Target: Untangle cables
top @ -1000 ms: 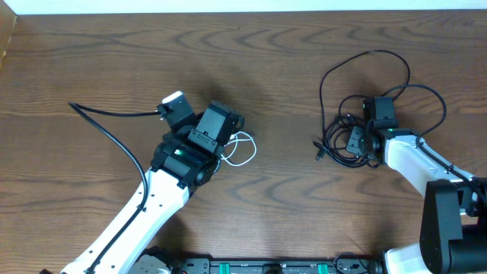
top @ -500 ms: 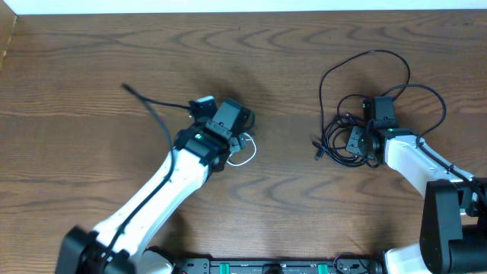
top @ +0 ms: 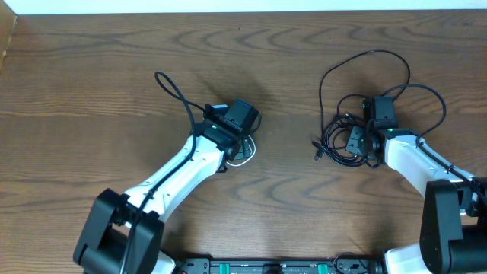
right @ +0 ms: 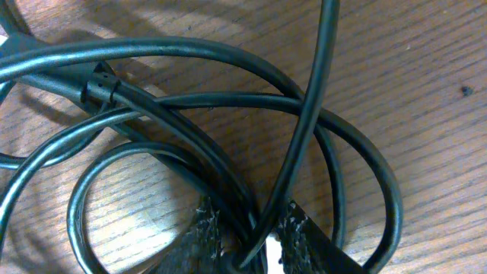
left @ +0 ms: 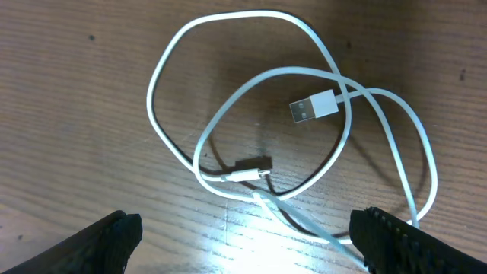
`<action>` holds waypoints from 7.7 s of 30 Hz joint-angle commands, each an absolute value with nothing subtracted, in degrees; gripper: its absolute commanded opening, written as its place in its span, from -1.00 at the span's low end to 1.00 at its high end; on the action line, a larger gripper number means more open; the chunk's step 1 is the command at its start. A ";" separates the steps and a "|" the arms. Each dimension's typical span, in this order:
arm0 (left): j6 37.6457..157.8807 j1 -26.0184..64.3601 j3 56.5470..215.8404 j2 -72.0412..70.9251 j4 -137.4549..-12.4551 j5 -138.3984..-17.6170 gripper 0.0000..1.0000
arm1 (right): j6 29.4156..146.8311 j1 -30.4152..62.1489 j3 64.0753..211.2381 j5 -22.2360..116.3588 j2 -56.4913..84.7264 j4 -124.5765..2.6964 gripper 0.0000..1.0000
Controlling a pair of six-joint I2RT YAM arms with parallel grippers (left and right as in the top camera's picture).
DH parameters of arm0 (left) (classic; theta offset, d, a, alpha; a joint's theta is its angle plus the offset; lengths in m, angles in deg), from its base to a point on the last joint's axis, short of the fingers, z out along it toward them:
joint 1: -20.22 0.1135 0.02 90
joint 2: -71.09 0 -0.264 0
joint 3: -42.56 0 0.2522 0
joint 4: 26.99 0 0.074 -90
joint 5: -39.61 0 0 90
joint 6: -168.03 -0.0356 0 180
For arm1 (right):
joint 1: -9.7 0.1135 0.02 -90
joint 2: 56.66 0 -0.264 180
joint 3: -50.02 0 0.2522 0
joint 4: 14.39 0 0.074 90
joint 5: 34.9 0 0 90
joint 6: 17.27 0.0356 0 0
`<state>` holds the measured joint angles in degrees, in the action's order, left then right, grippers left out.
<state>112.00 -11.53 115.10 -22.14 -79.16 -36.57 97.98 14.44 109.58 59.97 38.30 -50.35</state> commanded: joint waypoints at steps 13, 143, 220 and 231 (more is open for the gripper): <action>110.84 -11.18 115.12 -30.34 -75.69 -36.39 0.72 | 98.90 14.68 109.28 58.98 38.72 -50.66 -0.50; 126.80 16.30 111.93 7.10 -95.14 -35.76 0.95 | 78.42 61.43 116.66 50.46 57.93 -8.45 0.40; 126.80 16.30 111.93 7.10 -95.14 -35.76 0.96 | 89.02 42.17 116.66 63.53 16.51 -41.67 -0.98; 126.80 16.30 111.93 7.10 -95.14 -35.76 0.95 | 88.95 30.08 116.66 63.92 12.55 -38.64 -0.98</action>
<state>126.25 16.06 112.17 7.43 -94.77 -36.72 88.28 33.73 116.53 63.66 13.49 -38.72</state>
